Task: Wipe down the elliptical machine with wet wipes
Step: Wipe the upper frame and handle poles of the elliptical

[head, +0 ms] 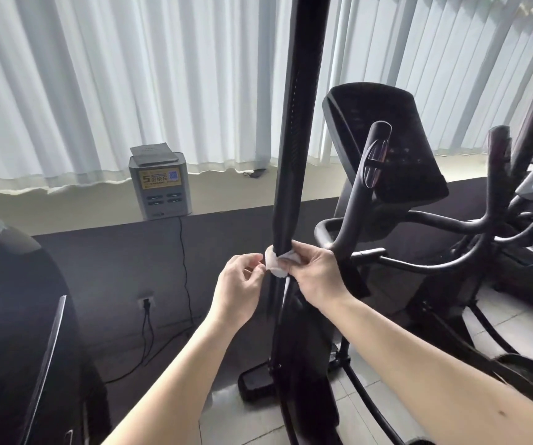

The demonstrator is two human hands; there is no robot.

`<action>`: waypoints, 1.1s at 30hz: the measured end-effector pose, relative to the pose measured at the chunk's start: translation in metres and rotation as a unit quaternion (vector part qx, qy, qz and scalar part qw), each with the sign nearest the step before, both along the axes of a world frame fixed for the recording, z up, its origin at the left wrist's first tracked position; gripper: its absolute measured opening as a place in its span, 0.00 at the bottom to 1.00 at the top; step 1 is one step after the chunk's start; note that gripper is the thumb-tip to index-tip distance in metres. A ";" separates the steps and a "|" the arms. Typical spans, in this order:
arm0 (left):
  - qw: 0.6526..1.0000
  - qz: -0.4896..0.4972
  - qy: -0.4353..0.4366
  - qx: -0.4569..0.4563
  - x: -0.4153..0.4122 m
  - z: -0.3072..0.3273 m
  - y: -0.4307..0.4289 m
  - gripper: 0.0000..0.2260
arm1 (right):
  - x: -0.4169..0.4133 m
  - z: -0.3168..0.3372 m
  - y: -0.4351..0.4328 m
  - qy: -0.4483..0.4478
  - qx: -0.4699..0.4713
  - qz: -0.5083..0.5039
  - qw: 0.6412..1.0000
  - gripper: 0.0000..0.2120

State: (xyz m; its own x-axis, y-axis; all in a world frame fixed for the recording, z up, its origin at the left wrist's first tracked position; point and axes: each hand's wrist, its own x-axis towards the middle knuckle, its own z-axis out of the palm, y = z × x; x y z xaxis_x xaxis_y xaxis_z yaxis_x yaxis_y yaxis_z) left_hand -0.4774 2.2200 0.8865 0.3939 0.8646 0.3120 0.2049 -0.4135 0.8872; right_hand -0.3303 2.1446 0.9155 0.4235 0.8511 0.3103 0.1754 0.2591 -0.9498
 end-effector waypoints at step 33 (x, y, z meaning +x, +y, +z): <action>0.980 -0.072 0.185 -0.027 0.022 -0.142 0.010 0.10 | -0.007 -0.166 0.006 -0.002 -0.155 -0.144 0.977 0.12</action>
State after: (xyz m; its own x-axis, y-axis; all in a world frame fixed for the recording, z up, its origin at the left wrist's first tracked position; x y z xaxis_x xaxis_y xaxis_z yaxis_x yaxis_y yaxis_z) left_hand -0.4558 2.2302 0.7444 0.5902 0.8032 0.0812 0.4593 -0.4168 0.7844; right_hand -0.3375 2.1510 0.7498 0.6581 0.7507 0.0577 0.2021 -0.1023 -0.9740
